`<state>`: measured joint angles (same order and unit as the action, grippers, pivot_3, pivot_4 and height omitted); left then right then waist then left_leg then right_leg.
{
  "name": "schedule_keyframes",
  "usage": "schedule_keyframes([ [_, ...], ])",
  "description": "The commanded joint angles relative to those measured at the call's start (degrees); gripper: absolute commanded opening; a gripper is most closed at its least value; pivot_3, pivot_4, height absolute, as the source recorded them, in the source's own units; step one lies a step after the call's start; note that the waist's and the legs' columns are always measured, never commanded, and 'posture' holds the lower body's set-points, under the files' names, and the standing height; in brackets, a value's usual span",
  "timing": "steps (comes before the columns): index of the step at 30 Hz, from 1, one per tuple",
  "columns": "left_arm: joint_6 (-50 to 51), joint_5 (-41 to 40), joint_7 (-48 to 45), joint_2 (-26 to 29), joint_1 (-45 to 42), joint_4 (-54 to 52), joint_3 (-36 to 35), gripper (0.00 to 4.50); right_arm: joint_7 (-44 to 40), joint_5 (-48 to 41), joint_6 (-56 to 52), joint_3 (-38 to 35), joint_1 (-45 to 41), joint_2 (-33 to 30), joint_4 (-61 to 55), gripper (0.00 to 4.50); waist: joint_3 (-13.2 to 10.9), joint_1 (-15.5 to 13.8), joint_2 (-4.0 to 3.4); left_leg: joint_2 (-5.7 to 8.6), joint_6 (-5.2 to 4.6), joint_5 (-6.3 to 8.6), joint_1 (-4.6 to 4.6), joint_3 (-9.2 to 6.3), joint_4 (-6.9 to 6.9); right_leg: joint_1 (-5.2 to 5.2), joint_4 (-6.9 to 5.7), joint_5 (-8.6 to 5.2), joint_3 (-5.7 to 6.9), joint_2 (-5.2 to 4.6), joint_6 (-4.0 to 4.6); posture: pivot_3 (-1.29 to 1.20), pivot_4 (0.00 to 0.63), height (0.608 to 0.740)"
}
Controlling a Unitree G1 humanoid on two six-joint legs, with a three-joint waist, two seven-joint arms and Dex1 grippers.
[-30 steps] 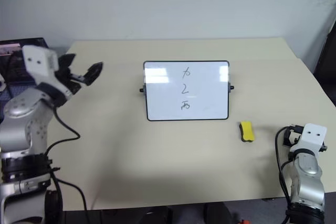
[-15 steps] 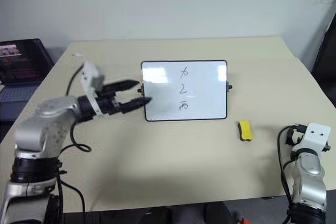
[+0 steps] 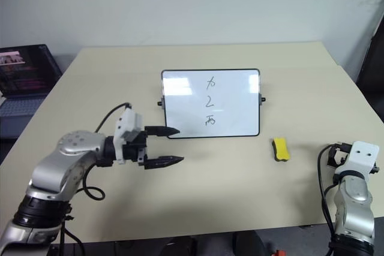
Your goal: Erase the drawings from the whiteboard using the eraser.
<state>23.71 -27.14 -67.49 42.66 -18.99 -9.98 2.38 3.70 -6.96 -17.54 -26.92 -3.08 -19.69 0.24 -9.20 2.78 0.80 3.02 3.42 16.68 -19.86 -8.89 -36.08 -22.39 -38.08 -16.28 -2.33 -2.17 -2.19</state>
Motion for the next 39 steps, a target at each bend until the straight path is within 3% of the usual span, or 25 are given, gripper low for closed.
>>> schedule_keyframes([
  [1, -4.2, 1.6, -2.8, 1.3, -0.1, 1.5, -0.2, 4.5, -0.4, -0.2, 0.1, -0.2, 0.0, -0.5, -3.1, 4.48, 0.0, 0.0, 0.0, -0.01, -0.01, 0.0, 0.0, -0.01, 0.0, 0.0, 0.0, 0.0, 0.01, 0.0, 0.0, 0.0, 0.15, 0.74],
  [18, -4.5, 2.2, -5.6, 1.7, -7.0, 5.5, -0.4, 4.5, -0.4, -0.2, -0.3, -0.4, 0.2, -0.3, -3.8, 4.48, 0.0, 0.0, -0.01, 0.0, -0.05, 0.03, 0.0, -0.02, -0.01, 0.0, -0.03, 0.0, 0.03, 0.01, 0.0, 0.0, 0.15, 0.74],
  [28, -3.5, 1.5, -5.2, 1.5, -6.2, 4.3, -0.5, 4.5, -0.9, -1.0, -2.4, 0.0, 0.4, -0.1, -5.7, 4.48, 0.0, 0.0, -0.01, 0.0, -0.05, 0.03, 0.0, -0.03, -0.01, 0.0, -0.03, 0.0, 0.03, 0.01, 0.0, 0.0, 0.15, 0.74],
  [34, -3.4, 1.6, -5.3, 1.2, -6.4, 4.4, -0.2, 4.5, -6.5, -7.6, -23.5, 2.5, -1.1, -3.8, -19.3, 4.48, 0.0, 0.1, -0.04, -0.03, -0.06, 0.03, 0.0, -0.16, -0.02, 0.0, -0.04, 0.0, 0.02, 0.0, 0.0, 0.0, 0.15, 0.74],
  [39, -3.6, 1.9, -5.3, 0.5, -6.9, 4.9, 0.5, 4.5, -6.7, -13.7, -40.7, 1.7, -7.2, -5.4, -27.8, 4.48, 0.0, 0.0, -0.03, -0.02, -0.06, 0.03, -0.02, -0.22, -0.04, 0.0, -0.03, 0.0, 0.02, -0.01, 0.0, 0.0, 0.15, 0.74],
])
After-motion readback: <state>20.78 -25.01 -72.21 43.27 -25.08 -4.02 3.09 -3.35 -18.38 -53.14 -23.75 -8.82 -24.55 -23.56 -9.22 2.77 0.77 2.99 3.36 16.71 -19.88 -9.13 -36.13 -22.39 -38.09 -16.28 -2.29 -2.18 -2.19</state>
